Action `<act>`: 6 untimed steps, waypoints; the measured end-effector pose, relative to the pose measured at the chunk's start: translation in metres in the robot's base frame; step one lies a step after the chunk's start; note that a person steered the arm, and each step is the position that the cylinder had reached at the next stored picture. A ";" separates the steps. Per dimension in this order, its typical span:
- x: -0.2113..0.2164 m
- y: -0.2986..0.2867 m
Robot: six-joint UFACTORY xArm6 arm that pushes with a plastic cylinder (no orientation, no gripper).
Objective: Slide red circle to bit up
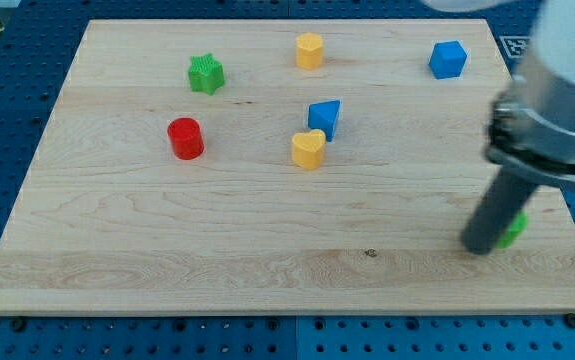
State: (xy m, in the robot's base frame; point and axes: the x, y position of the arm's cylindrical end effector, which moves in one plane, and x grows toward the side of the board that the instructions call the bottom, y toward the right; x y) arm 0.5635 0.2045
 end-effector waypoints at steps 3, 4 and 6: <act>-0.048 -0.261; -0.092 -0.373; -0.110 -0.200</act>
